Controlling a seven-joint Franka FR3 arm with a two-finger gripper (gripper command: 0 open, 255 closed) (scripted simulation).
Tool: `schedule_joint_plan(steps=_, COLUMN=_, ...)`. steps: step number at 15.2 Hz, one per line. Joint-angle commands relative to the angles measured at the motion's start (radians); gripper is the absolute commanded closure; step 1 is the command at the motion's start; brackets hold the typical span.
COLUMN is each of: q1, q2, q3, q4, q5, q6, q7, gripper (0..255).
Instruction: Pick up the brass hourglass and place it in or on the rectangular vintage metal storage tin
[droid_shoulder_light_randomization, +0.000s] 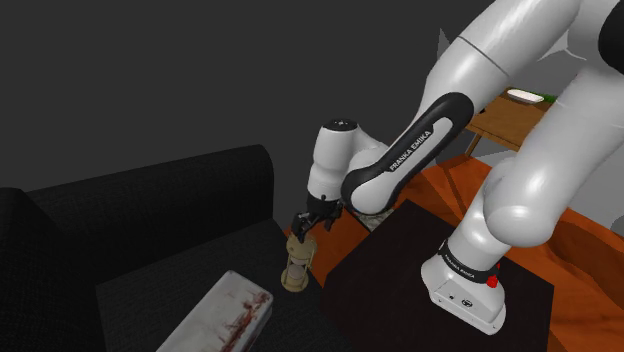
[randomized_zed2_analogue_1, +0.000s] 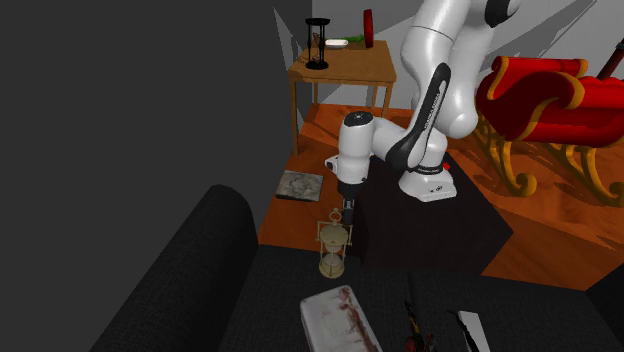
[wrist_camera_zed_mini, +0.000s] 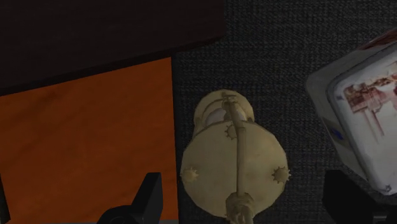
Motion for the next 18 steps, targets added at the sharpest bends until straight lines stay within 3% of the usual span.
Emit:
schedule_joint_plan(steps=1, q1=-0.003, q2=0.055, q3=0.005, q4=0.006, q5=-0.036, q6=0.049, q7=0.036, gripper=0)
schedule_joint_plan(steps=7, q1=0.004, q2=0.164, q3=-0.027, q4=0.014, q5=-0.157, q6=0.142, q7=0.123, gripper=0)
schedule_joint_plan(steps=14, q1=0.006, q2=0.164, q3=-0.028, q4=0.014, q5=-0.157, q6=0.142, q7=0.122, gripper=0)
schedule_joint_plan(steps=15, q1=0.006, q2=0.164, q3=-0.028, q4=0.014, q5=-0.157, q6=0.142, q7=0.122, gripper=255)
schedule_joint_plan(steps=18, q1=0.006, q2=0.164, q3=-0.028, q4=0.014, q5=-0.157, q6=0.142, q7=0.122, gripper=255)
